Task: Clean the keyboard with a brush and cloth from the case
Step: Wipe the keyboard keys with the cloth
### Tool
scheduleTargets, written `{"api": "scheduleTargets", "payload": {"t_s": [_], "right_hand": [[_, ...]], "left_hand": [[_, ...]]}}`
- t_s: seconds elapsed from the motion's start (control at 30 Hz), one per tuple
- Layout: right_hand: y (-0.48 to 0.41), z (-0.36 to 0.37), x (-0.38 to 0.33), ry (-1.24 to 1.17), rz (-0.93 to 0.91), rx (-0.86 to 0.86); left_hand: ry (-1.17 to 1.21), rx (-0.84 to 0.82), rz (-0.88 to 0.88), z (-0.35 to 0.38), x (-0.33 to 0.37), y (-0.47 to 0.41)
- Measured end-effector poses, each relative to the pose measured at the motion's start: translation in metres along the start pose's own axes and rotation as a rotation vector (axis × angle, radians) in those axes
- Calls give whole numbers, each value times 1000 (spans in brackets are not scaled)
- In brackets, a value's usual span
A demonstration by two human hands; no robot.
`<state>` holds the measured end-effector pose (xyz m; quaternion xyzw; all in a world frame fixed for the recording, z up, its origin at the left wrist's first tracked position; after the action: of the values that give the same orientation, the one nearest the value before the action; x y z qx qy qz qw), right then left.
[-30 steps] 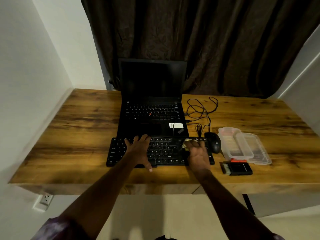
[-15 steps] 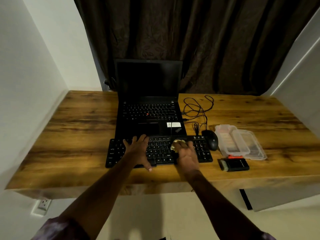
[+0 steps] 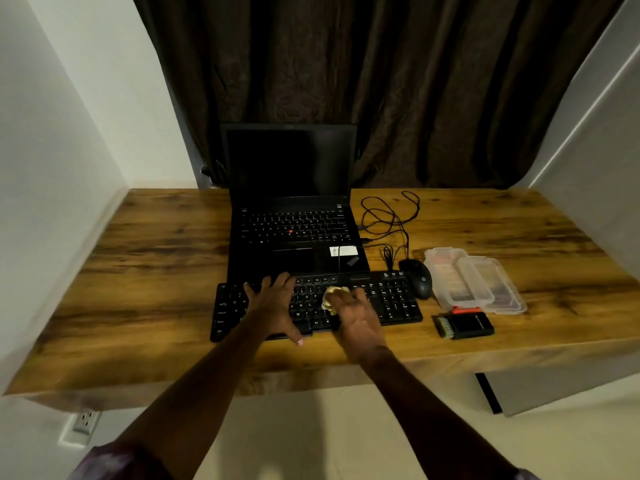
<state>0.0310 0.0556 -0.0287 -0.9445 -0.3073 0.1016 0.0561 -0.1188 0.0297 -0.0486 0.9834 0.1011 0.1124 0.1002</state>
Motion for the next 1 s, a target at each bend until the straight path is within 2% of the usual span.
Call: {"api": "scheduleTargets", "payload": {"t_s": [0.1, 0.27, 0.33, 0.57, 0.73, 0.83, 0.93, 1.0], "right_hand": [[4, -3, 6, 39, -10, -15], [17, -10, 44, 91, 171, -16], [17, -8, 26, 82, 145, -37], [26, 0, -35, -49, 21, 70], [33, -3, -36, -331, -6, 125], [33, -21, -43, -436, -29, 201], [28, -34, -33, -629, 55, 323], [23, -34, -22, -721, 157, 319]], "left_hand": [[9, 5, 13, -1, 0, 1], [30, 12, 26, 0, -3, 6], [30, 13, 32, 0, -3, 6], [27, 37, 53, 3, -6, 9], [37, 37, 79, 7, -8, 11], [92, 100, 147, 5, -7, 15], [286, 222, 288, -2, -4, 22], [516, 262, 279, -6, -12, 25]]}}
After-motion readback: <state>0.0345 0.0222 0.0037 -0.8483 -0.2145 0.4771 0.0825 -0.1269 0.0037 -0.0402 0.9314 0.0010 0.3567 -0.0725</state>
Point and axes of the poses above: each hand's wrist, its own y-axis away from the middle knuckle, its own z-axis out of the palm, x = y × z, the point moved 10 cm from there along -y, towards the middle knuckle, and after that the axes turned 7 degrees about x, right-handed, at the moved point
